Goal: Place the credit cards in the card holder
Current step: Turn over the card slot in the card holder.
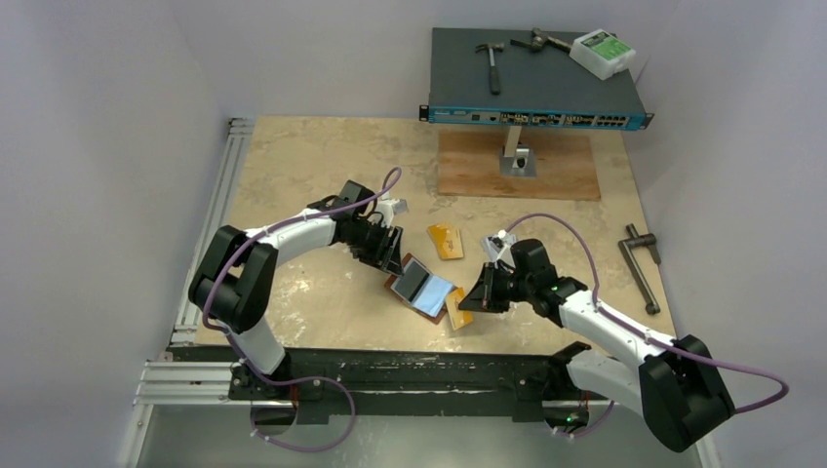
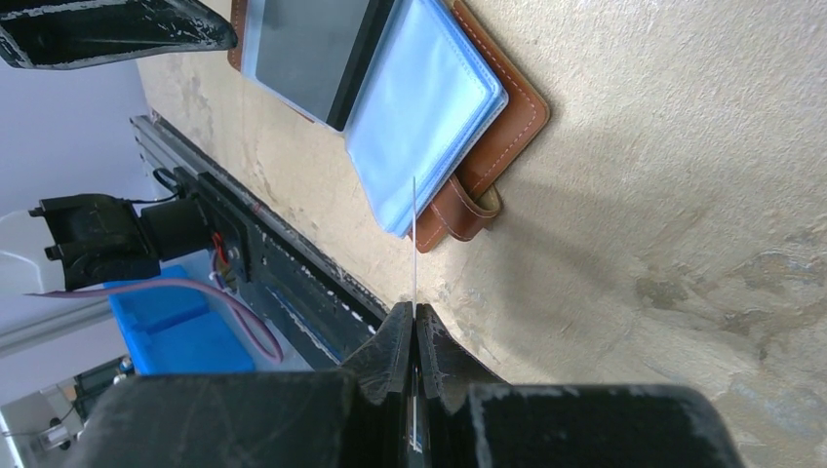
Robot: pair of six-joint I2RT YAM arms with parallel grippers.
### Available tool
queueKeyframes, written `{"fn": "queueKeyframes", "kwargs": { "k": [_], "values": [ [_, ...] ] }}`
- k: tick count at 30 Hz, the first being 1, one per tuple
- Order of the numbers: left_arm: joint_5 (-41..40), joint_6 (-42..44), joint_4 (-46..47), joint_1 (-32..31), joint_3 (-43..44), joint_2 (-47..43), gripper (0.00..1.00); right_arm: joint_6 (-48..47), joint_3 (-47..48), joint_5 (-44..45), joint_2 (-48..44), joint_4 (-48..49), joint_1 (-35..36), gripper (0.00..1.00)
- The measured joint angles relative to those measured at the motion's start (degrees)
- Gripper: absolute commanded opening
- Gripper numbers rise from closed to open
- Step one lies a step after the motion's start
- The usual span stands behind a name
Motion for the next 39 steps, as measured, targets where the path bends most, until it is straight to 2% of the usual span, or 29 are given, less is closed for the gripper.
{"fn": "queueKeyframes", "kwargs": {
  "k": [39],
  "values": [
    [0.7, -0.5, 0.1, -1.1, 0.0, 0.8, 0.49, 0.3, -3.0, -2.6, 4.1, 8.0, 0.0, 0.00]
  ]
}}
